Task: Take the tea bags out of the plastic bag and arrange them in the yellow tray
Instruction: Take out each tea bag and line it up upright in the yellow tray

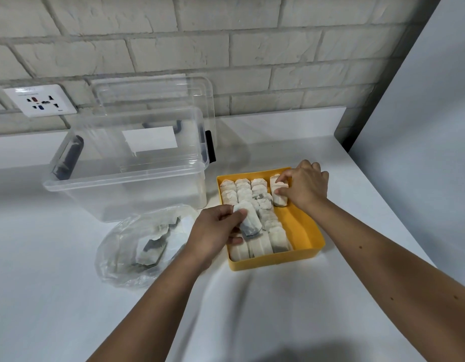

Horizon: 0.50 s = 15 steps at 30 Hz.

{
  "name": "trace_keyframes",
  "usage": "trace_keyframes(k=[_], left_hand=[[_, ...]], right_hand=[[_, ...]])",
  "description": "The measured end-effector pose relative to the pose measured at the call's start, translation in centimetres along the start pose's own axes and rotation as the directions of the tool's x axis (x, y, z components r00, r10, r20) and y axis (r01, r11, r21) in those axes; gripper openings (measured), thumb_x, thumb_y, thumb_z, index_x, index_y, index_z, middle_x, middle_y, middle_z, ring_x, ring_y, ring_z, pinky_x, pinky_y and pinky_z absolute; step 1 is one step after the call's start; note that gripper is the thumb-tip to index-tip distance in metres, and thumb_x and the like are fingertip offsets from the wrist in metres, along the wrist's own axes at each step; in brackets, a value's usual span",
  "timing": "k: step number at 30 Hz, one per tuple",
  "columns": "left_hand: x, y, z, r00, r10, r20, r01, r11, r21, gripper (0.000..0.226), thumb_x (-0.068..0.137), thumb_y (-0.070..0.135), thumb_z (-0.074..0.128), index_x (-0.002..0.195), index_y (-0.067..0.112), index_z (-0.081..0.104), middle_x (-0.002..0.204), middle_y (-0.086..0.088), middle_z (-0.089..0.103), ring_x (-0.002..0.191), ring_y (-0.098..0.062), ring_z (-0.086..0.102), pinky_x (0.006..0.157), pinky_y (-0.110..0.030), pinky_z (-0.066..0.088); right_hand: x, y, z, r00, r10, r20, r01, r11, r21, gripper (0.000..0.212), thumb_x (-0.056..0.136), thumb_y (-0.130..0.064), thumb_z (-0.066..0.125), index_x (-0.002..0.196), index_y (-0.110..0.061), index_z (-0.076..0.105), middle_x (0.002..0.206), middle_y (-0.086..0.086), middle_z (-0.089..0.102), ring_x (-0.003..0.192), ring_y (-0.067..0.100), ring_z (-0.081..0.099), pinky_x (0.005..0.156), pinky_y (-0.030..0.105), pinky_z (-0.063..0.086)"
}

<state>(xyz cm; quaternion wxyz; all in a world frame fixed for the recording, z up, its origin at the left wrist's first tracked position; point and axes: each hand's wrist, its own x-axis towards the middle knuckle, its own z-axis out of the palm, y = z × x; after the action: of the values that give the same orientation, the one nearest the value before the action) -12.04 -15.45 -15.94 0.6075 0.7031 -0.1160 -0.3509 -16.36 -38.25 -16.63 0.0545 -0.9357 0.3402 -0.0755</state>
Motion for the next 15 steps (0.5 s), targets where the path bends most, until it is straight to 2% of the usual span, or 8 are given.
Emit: trace_keyframes(k=[3,5,7,9,11,15], left_hand=[[-0.1,0.4,0.0,0.999,-0.043,-0.008,0.043,0.997,-0.056,0.023,0.094,0.021,0.067,0.097,0.0,0.072,0.091,-0.021,0.074,0.07,-0.023,0.07,0.071,-0.04,0.063],[-0.3,0.6,0.1,0.998,-0.061,-0.012,0.06,0.993,-0.103,0.019,0.094,0.02,0.066,0.095,0.002,0.072,0.082,-0.015,0.076,0.061,-0.02,0.07,0.063,-0.035,0.062],[-0.5,0.9,0.3,0.997,-0.072,-0.009,0.07,0.987,-0.146,0.017,0.095,0.018,0.064,0.094,0.002,0.072,0.078,-0.011,0.076,0.059,-0.02,0.071,0.058,-0.032,0.061],[-0.6,1.1,0.6,0.997,-0.076,-0.004,0.074,0.983,-0.167,0.018,0.096,0.017,0.064,0.094,0.001,0.071,0.076,-0.01,0.075,0.059,-0.021,0.071,0.058,-0.032,0.061],[-0.7,1.2,0.8,0.998,-0.068,-0.007,0.066,0.985,-0.159,0.021,0.096,0.018,0.063,0.097,-0.001,0.071,0.075,-0.01,0.073,0.059,-0.02,0.07,0.058,-0.031,0.061],[-1.1,1.6,1.0,0.997,-0.076,0.018,0.078,0.984,-0.158,0.025,0.096,0.023,0.063,0.098,0.0,0.071,0.075,-0.013,0.068,0.062,-0.02,0.069,0.06,-0.033,0.061]], right_hand=[[-0.8,-0.1,-0.9,1.0,-0.01,-0.021,0.011,0.999,0.048,0.042,0.074,-0.05,0.076,0.113,-0.036,0.066,0.118,0.0,0.053,0.115,0.024,0.044,0.088,0.036,0.033],[-2.5,-0.7,-2.1,0.994,-0.021,-0.108,0.044,0.975,0.219,0.04,0.074,-0.047,0.078,0.111,-0.037,0.065,0.114,-0.002,0.055,0.113,0.021,0.046,0.088,0.035,0.032],[-5.0,-1.9,-3.3,0.983,-0.072,-0.171,0.145,0.876,0.459,0.029,0.073,-0.04,0.08,0.1,-0.036,0.07,0.099,-0.008,0.058,0.096,0.013,0.053,0.085,0.033,0.039],[-7.7,-3.1,-3.8,0.975,-0.15,-0.161,0.219,0.74,0.636,0.019,0.073,-0.031,0.082,0.09,-0.032,0.074,0.086,-0.012,0.06,0.073,0.005,0.054,0.074,0.025,0.047],[-9.5,-4.0,-3.5,0.97,-0.209,-0.124,0.237,0.702,0.671,0.019,0.072,-0.028,0.084,0.089,-0.028,0.076,0.083,-0.014,0.062,0.066,0.003,0.054,0.065,0.02,0.048],[-10.6,-4.3,-2.8,0.973,-0.211,-0.098,0.223,0.731,0.645,0.029,0.071,-0.028,0.085,0.097,-0.019,0.074,0.084,-0.016,0.057,0.067,0.0,0.055,0.066,0.021,0.051]])
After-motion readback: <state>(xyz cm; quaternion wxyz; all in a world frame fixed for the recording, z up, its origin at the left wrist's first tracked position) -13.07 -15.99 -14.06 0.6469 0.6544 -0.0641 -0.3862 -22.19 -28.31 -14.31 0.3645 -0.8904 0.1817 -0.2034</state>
